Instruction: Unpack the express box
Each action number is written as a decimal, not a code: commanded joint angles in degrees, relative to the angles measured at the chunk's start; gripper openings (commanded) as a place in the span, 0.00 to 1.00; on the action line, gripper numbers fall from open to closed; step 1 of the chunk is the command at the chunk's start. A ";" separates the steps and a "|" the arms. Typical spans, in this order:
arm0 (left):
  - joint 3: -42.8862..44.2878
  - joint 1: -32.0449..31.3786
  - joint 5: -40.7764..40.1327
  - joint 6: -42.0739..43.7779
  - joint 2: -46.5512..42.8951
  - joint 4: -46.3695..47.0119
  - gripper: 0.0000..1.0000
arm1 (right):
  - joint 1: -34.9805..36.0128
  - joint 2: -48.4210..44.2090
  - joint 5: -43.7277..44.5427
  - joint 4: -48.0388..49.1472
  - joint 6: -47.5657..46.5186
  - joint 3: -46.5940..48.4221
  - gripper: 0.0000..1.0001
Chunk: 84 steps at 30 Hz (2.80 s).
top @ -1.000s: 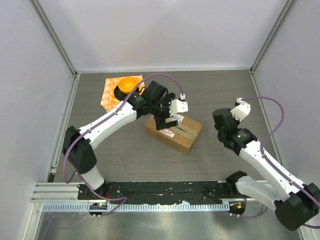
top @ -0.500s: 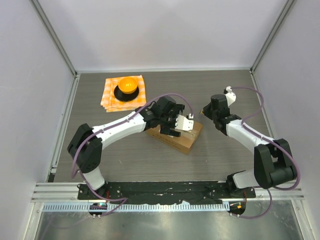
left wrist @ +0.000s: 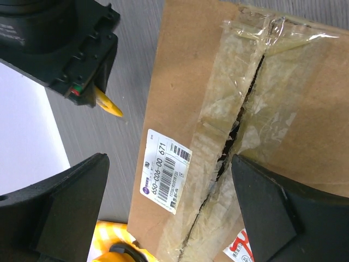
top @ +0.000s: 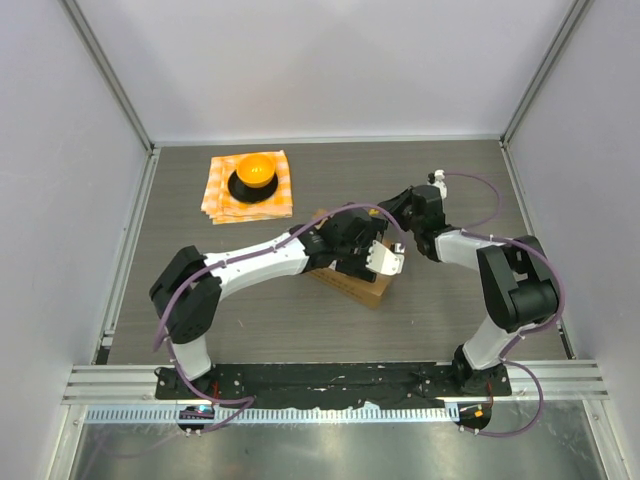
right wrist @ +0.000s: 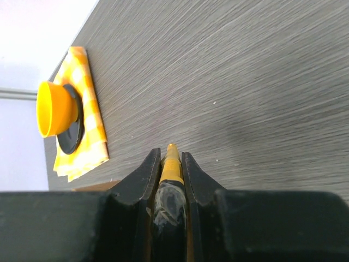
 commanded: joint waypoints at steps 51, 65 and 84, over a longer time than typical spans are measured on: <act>-27.27 4.14 -30.73 -24.12 -15.42 16.27 0.00 | -1.20 -23.87 -7.54 0.88 -0.72 -13.11 0.01; -27.01 4.14 -32.49 -26.32 -15.68 15.66 0.00 | 6.70 -23.35 -11.50 10.71 11.58 -20.42 0.01; -27.18 4.14 -32.93 -26.49 -14.72 15.83 0.00 | 9.43 -13.86 -13.96 26.44 19.33 -22.00 0.01</act>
